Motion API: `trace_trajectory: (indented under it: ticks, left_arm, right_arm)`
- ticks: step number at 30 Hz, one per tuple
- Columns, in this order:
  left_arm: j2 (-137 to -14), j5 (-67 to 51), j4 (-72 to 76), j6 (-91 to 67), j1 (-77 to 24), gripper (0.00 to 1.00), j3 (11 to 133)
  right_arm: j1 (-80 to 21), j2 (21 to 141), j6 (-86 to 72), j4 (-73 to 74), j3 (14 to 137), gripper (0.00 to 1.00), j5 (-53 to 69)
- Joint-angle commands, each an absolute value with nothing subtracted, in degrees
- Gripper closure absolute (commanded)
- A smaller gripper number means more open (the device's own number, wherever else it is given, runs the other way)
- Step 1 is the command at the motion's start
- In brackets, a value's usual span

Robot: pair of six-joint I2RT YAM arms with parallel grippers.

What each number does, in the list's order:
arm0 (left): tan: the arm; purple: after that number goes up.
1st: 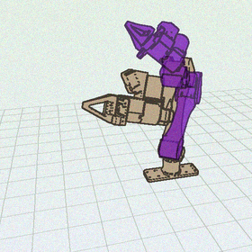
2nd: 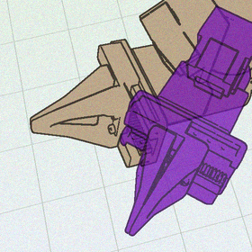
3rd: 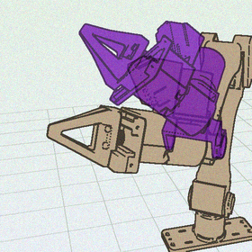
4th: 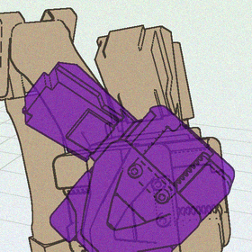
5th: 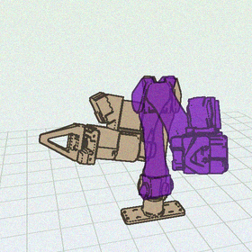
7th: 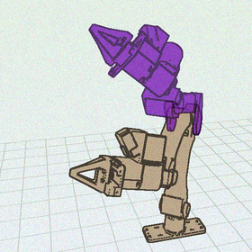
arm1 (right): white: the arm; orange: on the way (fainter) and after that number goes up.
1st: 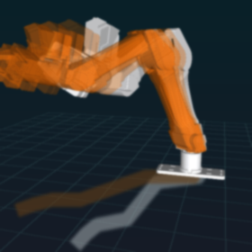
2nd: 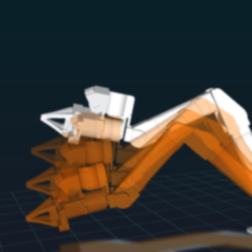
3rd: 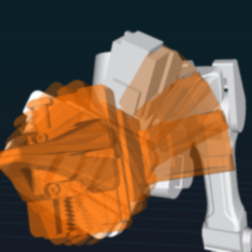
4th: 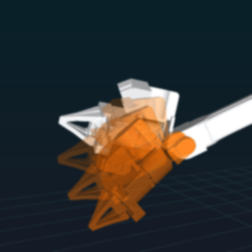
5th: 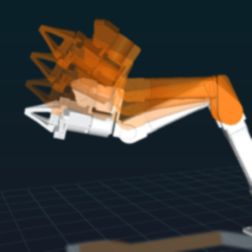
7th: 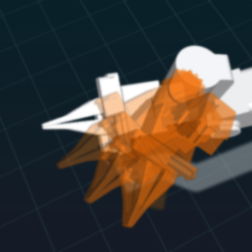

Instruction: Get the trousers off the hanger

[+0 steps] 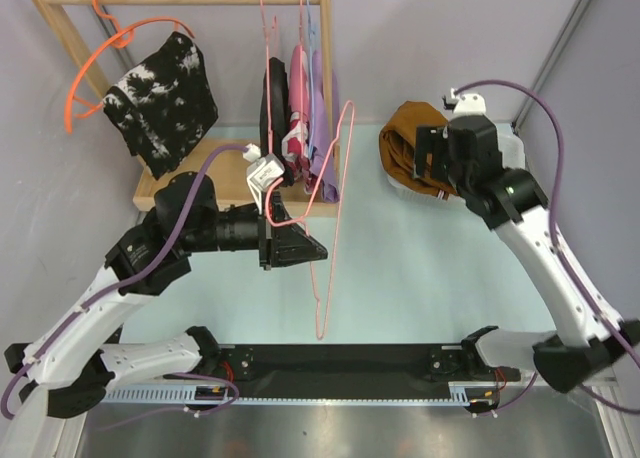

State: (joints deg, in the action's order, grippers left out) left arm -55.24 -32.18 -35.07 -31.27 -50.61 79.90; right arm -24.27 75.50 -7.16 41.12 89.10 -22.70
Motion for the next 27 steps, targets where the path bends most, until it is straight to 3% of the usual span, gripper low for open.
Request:
trace_trajectory:
  ticks: [1,5,11,20,23,27]
  left_arm:
    - [-53.4,-32.8,-32.3,-34.0,-50.4,1.00,78.8]
    - [-52.8,-31.8,-31.9,-35.6,-50.4,1.00,77.2]
    - [-52.5,-30.3,-31.9,-38.8,-50.4,1.00,76.9]
    - [-50.2,-25.8,-34.6,-42.7,-50.4,1.00,74.7]
    - [-48.8,-24.1,-35.4,-43.9,-50.4,1.00,73.8]
    - [-46.3,-22.9,-36.2,-46.0,-50.4,1.00,72.5]
  right_arm:
    - [-28.0,66.2,-15.8,49.7,84.7,0.15,-19.4]
    - [-30.7,60.2,-20.8,49.4,81.0,0.18,-8.0]
    - [-44.6,55.6,-25.9,43.2,78.0,0.19,5.8]
    - [-80.0,56.3,-32.2,26.8,75.6,0.22,-2.9]
    - [-88.2,58.9,-31.7,26.4,76.8,0.24,-12.1]
    - [-90.3,60.6,-33.1,23.7,75.5,0.30,-14.2]
